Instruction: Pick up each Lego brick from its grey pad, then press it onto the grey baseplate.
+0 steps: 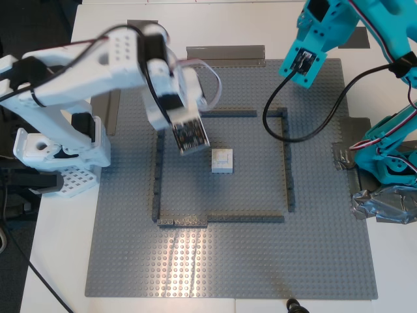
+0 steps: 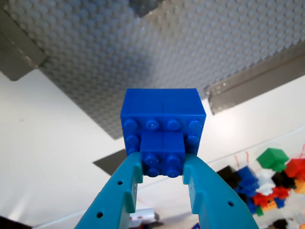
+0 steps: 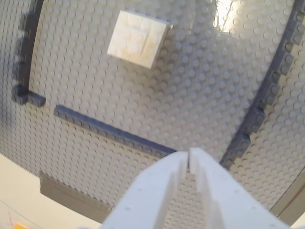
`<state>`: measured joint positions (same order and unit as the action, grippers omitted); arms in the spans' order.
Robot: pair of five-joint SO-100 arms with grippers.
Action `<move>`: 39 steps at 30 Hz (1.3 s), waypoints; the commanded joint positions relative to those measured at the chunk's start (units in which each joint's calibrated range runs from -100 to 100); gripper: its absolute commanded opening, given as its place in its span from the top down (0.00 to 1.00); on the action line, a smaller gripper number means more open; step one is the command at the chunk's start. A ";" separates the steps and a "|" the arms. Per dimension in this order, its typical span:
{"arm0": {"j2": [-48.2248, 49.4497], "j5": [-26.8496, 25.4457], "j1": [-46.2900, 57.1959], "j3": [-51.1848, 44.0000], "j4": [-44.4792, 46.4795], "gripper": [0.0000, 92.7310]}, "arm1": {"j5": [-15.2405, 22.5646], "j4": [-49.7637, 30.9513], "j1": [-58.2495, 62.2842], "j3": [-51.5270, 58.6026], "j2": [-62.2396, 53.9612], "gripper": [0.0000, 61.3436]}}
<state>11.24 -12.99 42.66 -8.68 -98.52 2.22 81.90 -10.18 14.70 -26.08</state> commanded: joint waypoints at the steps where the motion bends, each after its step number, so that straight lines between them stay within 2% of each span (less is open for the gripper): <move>1: 2.41 -0.03 -3.95 -0.12 -0.42 1.00 | -0.15 2.15 -8.86 -1.92 -6.28 1.00; 6: 2.23 0.17 -9.69 0.69 -0.50 1.00 | -1.32 0.12 -19.60 0.51 -7.57 1.00; 13: 2.23 0.26 -18.39 6.47 -0.10 1.00 | -3.71 -12.00 -33.74 2.95 -4.14 1.00; 15: 2.23 0.80 -20.49 7.19 0.07 1.00 | -4.10 -13.31 -36.35 1.24 -1.22 1.00; 22: 2.23 3.93 -29.49 6.83 0.15 1.00 | -6.30 -7.77 -43.25 -11.77 10.89 1.00; 27: 1.55 6.27 -33.99 6.74 1.21 1.00 | -7.96 -6.80 -45.06 -17.27 15.61 1.00; 34: -1.71 8.37 -36.45 6.38 4.79 1.00 | -9.13 -2.89 -45.64 -24.32 20.93 1.00; 39: -5.83 9.10 -35.66 6.38 6.82 1.00 | -9.38 -2.89 -45.64 -24.86 21.27 1.00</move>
<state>6.59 -4.21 6.70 -1.27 -92.96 -6.91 78.76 -55.82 -5.22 -3.97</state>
